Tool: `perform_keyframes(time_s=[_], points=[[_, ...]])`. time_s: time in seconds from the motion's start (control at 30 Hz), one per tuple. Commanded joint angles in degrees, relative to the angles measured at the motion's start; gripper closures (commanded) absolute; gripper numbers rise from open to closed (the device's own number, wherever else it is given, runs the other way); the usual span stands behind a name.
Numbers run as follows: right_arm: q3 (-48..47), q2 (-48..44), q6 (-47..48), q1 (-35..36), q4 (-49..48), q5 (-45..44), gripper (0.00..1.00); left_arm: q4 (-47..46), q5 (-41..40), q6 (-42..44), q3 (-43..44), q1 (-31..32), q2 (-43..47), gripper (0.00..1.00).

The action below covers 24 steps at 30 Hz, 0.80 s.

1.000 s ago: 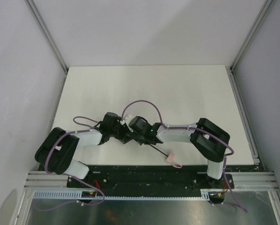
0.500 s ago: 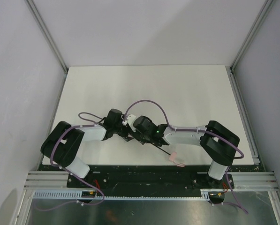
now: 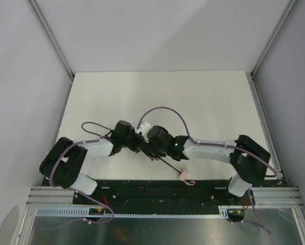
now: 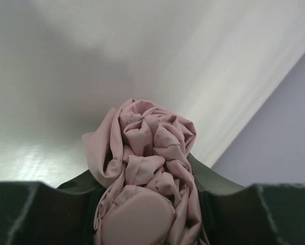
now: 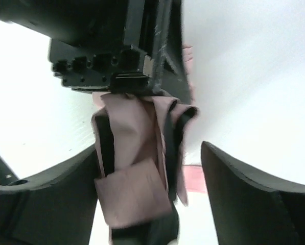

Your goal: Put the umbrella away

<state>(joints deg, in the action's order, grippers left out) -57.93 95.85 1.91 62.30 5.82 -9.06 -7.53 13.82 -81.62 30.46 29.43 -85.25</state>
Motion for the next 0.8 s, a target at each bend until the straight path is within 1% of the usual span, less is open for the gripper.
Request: perform_keyframes(time_s=[0.0,0.07,0.17,0.27,0.37,0.5,0.6,0.67,0.73,0.77], points=[[-1.51,-9.91,-10.36,0.38,1.47,-2.02,0.15,1.26,-3.42,5.25,-0.34,-0.38,3.6,1.0],[-1.6,-13.11,-15.1,-0.25,3.73,-0.35,0.05,0.71,-3.38,6.08,0.45,-0.37,4.99,1.0],[-1.62,-17.91,-20.17,-1.47,6.58,1.75,0.01,-0.24,-3.08,6.73,1.41,-0.38,6.65,1.0],[-1.69,-22.69,-25.62,-4.61,8.3,5.8,0.01,-2.04,-1.92,7.54,1.89,-0.4,7.85,1.0],[-1.6,-26.32,-30.56,-8.28,9.69,9.09,0.01,-5.76,-0.43,8.18,1.37,-0.41,9.2,1.0],[-1.49,-28.81,-37.06,-15.38,12.95,9.13,0.01,-14.89,2.1,6.88,-0.96,-0.48,11.6,1.0],[-1.04,-29.37,-38.14,-19.74,15.07,6.16,0.01,-20.89,4.74,5.36,-1.46,-0.51,13.7,1.0],[-0.1,-29.33,-38.59,-22.18,14.89,6.51,0.01,-23.2,6.13,4.6,-0.95,-0.51,15.68,1.0],[2.07,-29.35,-40.85,-25.4,13.24,11.63,0.02,-24.63,7.62,3.79,-0.01,-0.51,17.68,1.0],[3.81,-29.55,-42.3,-27.06,10.7,15.09,0.04,-25.03,8.41,3.46,0.5,-0.51,18.59,1.0]])
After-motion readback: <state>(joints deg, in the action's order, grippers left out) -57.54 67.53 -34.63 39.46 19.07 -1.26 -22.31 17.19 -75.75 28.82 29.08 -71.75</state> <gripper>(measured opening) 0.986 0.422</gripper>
